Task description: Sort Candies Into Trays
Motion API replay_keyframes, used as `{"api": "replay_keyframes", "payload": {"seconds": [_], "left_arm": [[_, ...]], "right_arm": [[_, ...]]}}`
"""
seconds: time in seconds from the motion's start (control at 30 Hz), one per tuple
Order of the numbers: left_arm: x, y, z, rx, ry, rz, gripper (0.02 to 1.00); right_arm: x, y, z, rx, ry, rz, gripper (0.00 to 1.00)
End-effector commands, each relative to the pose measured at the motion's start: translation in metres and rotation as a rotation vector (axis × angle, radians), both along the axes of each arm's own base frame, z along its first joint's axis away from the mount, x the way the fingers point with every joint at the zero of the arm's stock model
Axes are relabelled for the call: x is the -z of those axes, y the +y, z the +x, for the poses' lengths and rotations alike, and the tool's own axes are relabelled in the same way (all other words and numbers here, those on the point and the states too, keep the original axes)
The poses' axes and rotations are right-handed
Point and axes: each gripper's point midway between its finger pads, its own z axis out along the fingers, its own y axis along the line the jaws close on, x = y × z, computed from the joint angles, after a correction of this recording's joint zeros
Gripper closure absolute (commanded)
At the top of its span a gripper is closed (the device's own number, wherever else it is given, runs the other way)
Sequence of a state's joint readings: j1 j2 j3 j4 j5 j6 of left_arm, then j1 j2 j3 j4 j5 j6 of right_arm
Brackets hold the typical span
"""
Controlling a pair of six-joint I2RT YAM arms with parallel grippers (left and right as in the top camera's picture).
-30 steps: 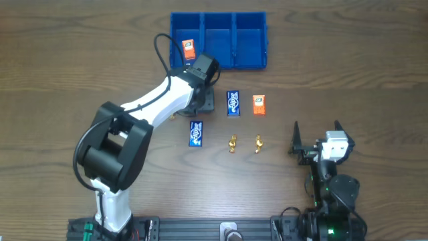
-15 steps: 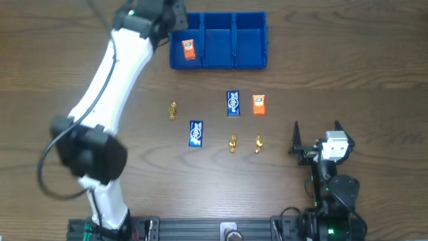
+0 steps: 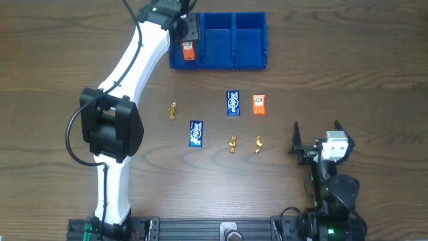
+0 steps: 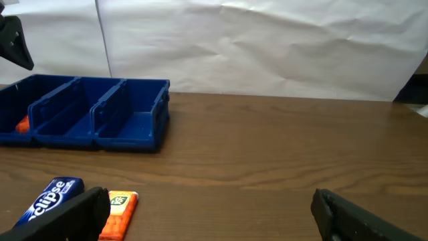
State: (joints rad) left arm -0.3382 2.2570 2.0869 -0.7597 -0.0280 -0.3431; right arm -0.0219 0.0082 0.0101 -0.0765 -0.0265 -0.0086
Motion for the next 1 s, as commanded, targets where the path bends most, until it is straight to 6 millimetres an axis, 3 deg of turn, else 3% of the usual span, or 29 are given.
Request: {"api": "replay_keyframes", "payload": {"seconds": [0.03,0.13,0.17,0.23,0.3,0.43,0.53,0.7,0.83,1.0], "left_arm": [[-0.027,-0.008,-0.006,-0.003,-0.033,-0.009,0.332],[-0.064,-0.06,-0.036,0.054,-0.09,-0.029,0.321],[-0.073,-0.087,-0.052,0.083,-0.104,-0.043,0.312],[-0.075,-0.135,-0.082,0.144,-0.101,-0.062,0.31],[-0.061,-0.171,-0.113,0.164,-0.047,-0.082,0.314],[-0.006,-0.213,-0.156,0.165,0.075,-0.052,0.325],[0.042,-0.227,-0.171,0.164,0.167,-0.023,0.338],[0.097,-0.229,-0.183,0.16,0.294,-0.006,0.362],[0.121,-0.227,-0.187,0.143,0.338,0.007,0.367],[0.124,-0.226,-0.187,0.14,0.342,0.011,0.437]], "right_arm": [[0.001,0.0,0.0,0.001,0.003,-0.008,0.003],[0.001,0.0,0.0,0.001,0.003,-0.008,0.003],[0.001,0.0,0.0,0.001,0.003,-0.008,0.003],[0.001,0.0,0.0,0.001,0.003,-0.008,0.003],[0.001,0.0,0.0,0.001,0.003,-0.008,0.003],[0.001,0.0,0.0,0.001,0.003,-0.008,0.003],[0.001,0.0,0.0,0.001,0.003,-0.008,0.005],[0.001,0.0,0.0,0.001,0.003,-0.008,0.003],[0.001,0.0,0.0,0.001,0.003,-0.008,0.003],[0.001,0.0,0.0,0.001,0.003,-0.008,0.003]]}}
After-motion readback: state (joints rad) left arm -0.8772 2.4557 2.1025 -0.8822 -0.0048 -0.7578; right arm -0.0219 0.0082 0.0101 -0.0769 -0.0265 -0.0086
